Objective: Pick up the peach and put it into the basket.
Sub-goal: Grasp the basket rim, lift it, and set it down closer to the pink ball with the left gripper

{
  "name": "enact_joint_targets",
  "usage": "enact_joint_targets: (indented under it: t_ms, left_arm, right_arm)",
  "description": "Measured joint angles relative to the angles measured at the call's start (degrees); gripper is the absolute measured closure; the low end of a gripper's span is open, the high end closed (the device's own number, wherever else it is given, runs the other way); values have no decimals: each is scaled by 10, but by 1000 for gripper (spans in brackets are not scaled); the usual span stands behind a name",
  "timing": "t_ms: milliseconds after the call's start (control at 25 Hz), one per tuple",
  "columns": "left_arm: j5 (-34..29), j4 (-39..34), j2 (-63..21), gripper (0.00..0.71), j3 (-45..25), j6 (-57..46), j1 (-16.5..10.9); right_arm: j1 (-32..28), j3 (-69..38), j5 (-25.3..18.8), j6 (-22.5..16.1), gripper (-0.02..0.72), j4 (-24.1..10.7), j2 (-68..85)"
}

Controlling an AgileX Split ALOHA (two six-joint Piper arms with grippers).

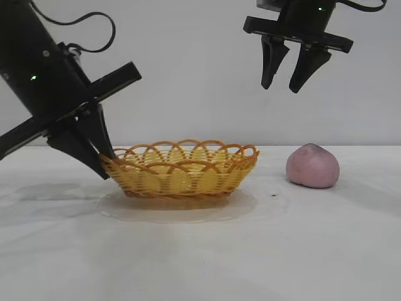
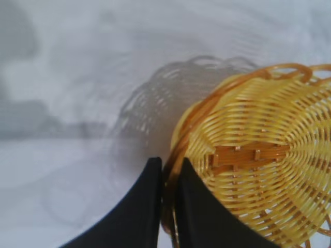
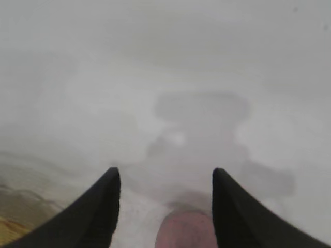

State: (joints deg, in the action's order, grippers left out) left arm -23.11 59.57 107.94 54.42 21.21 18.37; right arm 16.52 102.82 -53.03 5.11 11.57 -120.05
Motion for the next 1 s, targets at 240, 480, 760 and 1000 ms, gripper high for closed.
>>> enact_joint_targets:
  t_ms: [240, 480, 760, 1000]
  left_arm:
    - [-1, -6, 0, 617, -1, 6, 0]
    - [-11, -10, -1, 259, -1, 6, -5]
    - [-43, -56, -44, 194, -2, 6, -72]
    - [-67, -151, -116, 194, -2, 69, -161]
  right_arm:
    - [0, 0, 0, 0, 321, 2, 0]
    - [0, 0, 0, 0, 321, 5, 0]
    - [0, 0, 0, 0, 321, 5, 0]
    - [0, 0, 0, 0, 321, 8, 0]
